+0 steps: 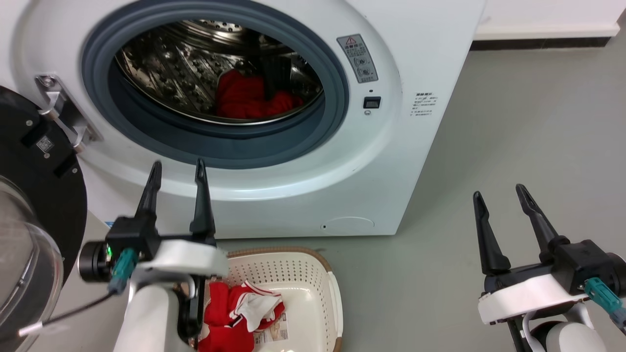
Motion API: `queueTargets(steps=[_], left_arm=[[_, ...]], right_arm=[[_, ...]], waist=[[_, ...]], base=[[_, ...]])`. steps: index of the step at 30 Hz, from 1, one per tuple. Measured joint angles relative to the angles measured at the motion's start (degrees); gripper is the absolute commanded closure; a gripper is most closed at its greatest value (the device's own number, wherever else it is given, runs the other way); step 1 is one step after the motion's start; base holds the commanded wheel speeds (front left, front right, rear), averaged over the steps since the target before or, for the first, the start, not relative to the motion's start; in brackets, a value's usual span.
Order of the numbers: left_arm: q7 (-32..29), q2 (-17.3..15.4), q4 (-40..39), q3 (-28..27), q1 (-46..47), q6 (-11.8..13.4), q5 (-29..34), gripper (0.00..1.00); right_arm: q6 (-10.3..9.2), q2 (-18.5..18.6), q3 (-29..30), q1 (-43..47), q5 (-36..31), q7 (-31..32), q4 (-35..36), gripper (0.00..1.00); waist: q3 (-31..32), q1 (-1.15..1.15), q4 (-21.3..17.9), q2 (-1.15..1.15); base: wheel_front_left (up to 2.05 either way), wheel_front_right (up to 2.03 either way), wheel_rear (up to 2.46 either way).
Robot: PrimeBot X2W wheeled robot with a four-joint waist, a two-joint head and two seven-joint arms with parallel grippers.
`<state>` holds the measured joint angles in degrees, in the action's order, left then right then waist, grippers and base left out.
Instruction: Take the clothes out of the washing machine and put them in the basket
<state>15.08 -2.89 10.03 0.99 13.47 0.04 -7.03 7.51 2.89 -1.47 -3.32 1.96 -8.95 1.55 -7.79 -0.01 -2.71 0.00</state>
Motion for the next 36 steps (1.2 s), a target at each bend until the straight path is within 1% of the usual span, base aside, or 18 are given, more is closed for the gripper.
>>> queueTargets(steps=[5, 9, 15, 24, 31, 34, 35, 36], left_arm=[[0.0, 0.0, 3.9, -0.1, 6.2, -0.5, 0.0, 0.00], [0.0, -0.8, 9.9, -0.2, 12.4, -1.0, 0.2, 0.00], [-0.1, -4.3, 19.4, -1.0, 23.7, -2.2, 0.2, 0.00], [-2.4, -9.4, 30.9, 0.0, 39.0, -3.2, 1.6, 0.00], [-7.0, -13.3, 38.1, 2.0, 49.8, -3.7, 3.8, 0.00], [-9.9, -15.7, 41.1, 2.4, 54.4, -4.1, 4.4, 0.00], [-11.2, -16.6, 42.1, 2.5, 56.0, -4.1, 4.6, 0.00], [-15.3, -19.0, 45.0, 2.8, 60.4, -4.6, 4.9, 0.00]], right_arm=[[0.00, 0.0, -1.0, -0.3, 0.2, 0.4, 1.8, 0.00], [0.00, 0.0, -2.1, -1.7, 0.9, 0.4, 3.1, 0.00], [0.00, 0.0, -4.1, -4.8, 2.8, -0.9, 3.6, 0.00], [0.00, 0.0, -6.7, -8.9, 5.3, -3.6, 1.1, 0.00], [0.00, 0.0, -9.1, -12.3, 7.7, -5.2, -1.1, 0.00], [0.00, 0.0, -10.7, -13.5, 9.2, -5.7, -1.9, 0.00], [0.00, 0.0, -11.3, -13.9, 9.7, -5.7, -2.2, 0.00], [0.00, 0.1, -13.2, -14.7, 10.8, -6.0, -2.9, 0.00]], waist=[[-2.2, 0.00, -0.5, 0.00], [-5.0, 0.00, -1.3, 0.00], [-10.8, 0.01, -3.2, 0.00], [-19.9, 0.02, -7.3, 0.00], [-25.5, 0.02, -11.1, 0.00], [-27.4, 0.02, -12.9, 0.00], [-28.0, 0.02, -13.6, 0.00], [-29.7, 0.02, -15.4, 0.00]], base=[[0.00, 0.00, 0.00], [0.00, 0.00, 0.00], [0.00, 0.00, 0.00], [0.00, 0.00, 0.00], [0.00, 0.00, 0.00], [0.00, 0.00, 0.00], [0.00, 0.00, 0.00], [0.00, 0.00, 0.00]])
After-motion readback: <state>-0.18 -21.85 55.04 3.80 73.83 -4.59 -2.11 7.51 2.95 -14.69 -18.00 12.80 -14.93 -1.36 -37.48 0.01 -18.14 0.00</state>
